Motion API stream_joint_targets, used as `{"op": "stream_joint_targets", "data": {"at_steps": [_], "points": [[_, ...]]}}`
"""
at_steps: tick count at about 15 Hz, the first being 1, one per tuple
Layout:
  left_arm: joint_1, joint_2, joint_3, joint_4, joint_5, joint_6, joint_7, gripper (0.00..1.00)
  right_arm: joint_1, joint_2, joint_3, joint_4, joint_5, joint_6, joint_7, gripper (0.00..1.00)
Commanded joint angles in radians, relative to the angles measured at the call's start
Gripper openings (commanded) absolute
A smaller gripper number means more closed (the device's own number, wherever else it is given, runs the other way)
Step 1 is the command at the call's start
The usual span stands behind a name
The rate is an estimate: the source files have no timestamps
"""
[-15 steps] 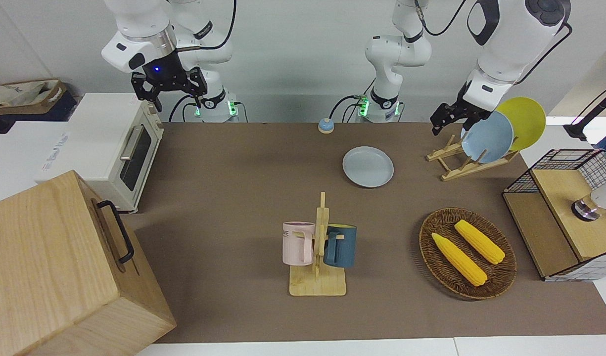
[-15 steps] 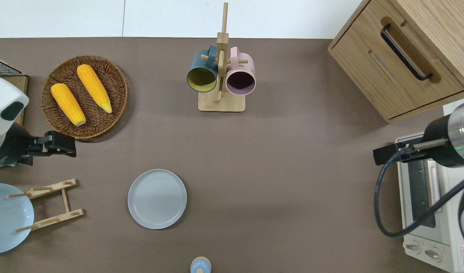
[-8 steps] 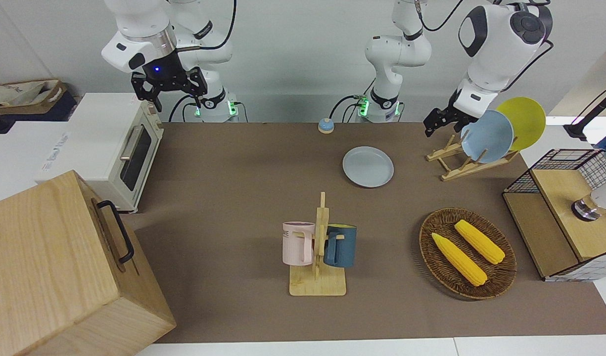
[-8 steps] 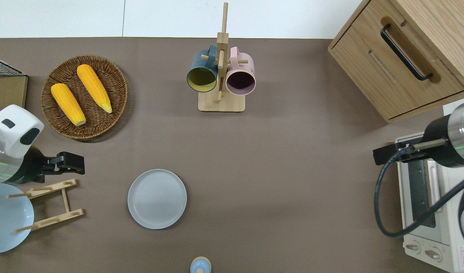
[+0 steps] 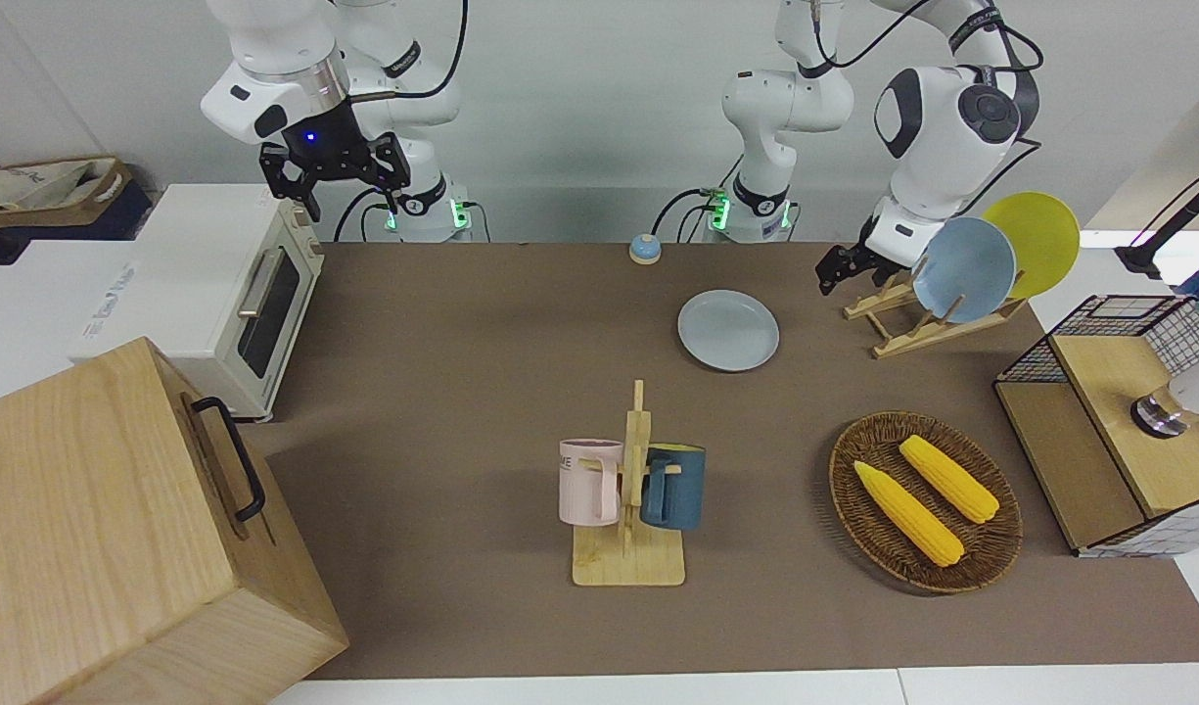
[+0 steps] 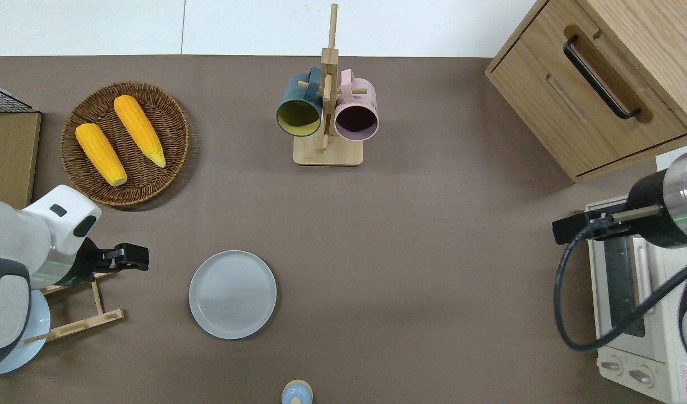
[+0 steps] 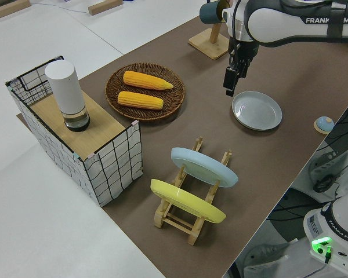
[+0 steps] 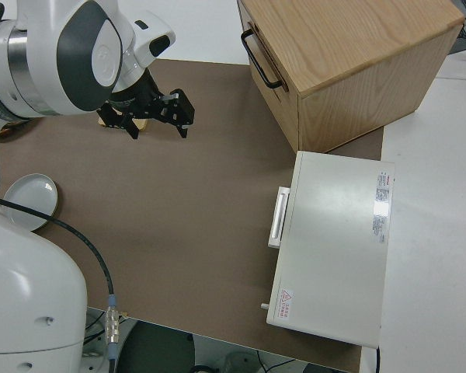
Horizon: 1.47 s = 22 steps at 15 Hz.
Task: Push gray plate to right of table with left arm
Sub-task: 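Lower the left gripper against the near edge of the gray plate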
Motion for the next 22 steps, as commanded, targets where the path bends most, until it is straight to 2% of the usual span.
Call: {"op": "stream_joint_targets", "data": {"at_steps": [1, 5, 7, 10, 18, 20, 21, 22], "points": [[-0.005, -0.089, -0.023, -0.214, 0.017, 0.174, -0.035, 1.00, -0.020, -0.003, 0.017, 0.009, 0.006, -0.016, 0.013, 0.983], [-0.009, -0.067, -0.060, -0.286, 0.008, 0.265, -0.101, 1.00, -0.020, -0.003, 0.017, 0.009, 0.006, -0.016, 0.013, 0.983], [-0.009, -0.063, -0.110, -0.344, 0.008, 0.352, -0.153, 1.00, -0.020, -0.003, 0.017, 0.009, 0.004, -0.016, 0.013, 0.983], [-0.009, -0.034, -0.141, -0.369, 0.008, 0.391, -0.178, 1.00, -0.020, -0.003, 0.017, 0.009, 0.004, -0.016, 0.013, 0.983], [-0.008, 0.072, -0.141, -0.381, 0.013, 0.441, -0.177, 0.98, -0.020, -0.003, 0.017, 0.009, 0.006, -0.016, 0.013, 0.983], [-0.006, 0.085, -0.139, -0.380, 0.013, 0.456, -0.178, 0.94, -0.020, -0.003, 0.016, 0.009, 0.006, -0.016, 0.013, 0.983], [-0.002, 0.082, -0.139, -0.380, 0.011, 0.455, -0.178, 0.84, -0.020, -0.003, 0.017, 0.009, 0.006, -0.016, 0.013, 0.983], [0.003, 0.078, -0.139, -0.380, 0.010, 0.447, -0.177, 0.59, -0.020, -0.003, 0.017, 0.009, 0.006, -0.016, 0.013, 0.983]]}}
